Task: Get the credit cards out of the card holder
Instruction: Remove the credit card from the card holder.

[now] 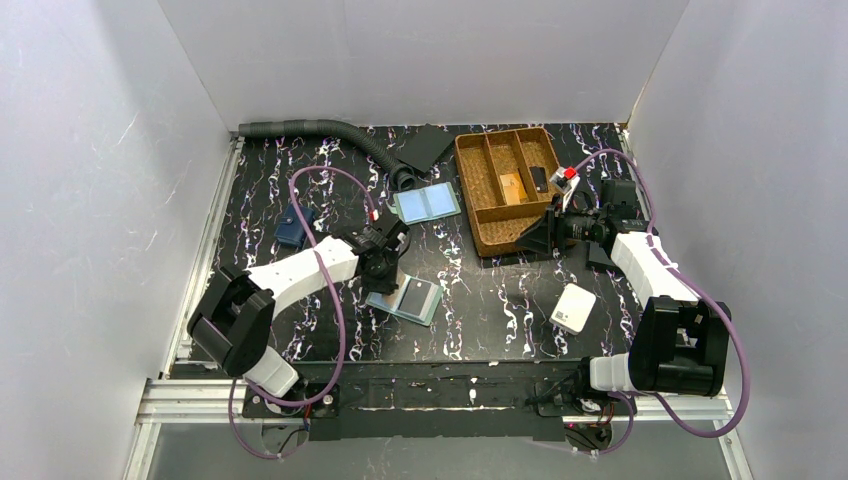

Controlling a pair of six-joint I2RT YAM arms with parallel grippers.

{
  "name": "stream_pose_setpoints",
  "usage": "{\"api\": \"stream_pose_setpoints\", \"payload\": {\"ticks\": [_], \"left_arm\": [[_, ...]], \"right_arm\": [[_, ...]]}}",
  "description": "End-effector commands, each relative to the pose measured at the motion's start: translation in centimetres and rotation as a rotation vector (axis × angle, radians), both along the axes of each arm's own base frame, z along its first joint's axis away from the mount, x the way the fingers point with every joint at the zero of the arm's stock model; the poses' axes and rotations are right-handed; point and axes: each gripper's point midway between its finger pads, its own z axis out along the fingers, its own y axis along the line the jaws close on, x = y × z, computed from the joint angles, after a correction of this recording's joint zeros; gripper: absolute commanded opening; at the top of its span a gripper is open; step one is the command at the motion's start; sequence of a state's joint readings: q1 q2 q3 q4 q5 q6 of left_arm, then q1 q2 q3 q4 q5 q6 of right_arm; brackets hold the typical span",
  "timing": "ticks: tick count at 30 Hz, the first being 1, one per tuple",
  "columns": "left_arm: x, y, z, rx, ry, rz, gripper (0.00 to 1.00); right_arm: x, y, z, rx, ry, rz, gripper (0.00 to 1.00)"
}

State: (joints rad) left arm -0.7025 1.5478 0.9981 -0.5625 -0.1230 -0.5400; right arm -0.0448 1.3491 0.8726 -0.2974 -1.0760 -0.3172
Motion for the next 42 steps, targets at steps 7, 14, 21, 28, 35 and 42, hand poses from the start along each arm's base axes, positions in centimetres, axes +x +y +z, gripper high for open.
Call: {"api": "stream_pose_setpoints", "payload": {"ticks": [7, 14, 21, 28, 35, 42], "left_arm": [[0.9, -0.6, 0.4, -0.164, 0.044, 0.031, 0.23], [1.2, -2.3, 0.2, -0.354, 0.082, 0.019, 0.00], [1.1, -3.7, 2.6, -0.595, 0.005, 0.011, 0.00], [0.6, -5.6, 6.6, -0.877, -0.114, 0.020, 0.00], [0.4, -7.0, 9.2, -1.034, -0.180, 0.001, 0.00], [0.0, -8.8, 9.4, -1.092, -0.181, -0.019, 0.00]], "right_arm": [[-0.1, 0.2, 0.6, 0.024, -0.008, 0.024, 0.50], [-0.4, 0.5, 0.6, 0.042, 0.002, 0.038, 0.49], [-2.3, 3.5, 0.9, 0.101, 0.026, 0.129, 0.47], [-5.7, 8.9, 0.5, 0.150, 0.095, 0.297, 0.47], [-7.1, 12.8, -0.4, 0.206, 0.256, 0.292, 0.46], [-7.3, 14.7, -2.5, 0.218, 0.414, 0.243, 0.47]]}}
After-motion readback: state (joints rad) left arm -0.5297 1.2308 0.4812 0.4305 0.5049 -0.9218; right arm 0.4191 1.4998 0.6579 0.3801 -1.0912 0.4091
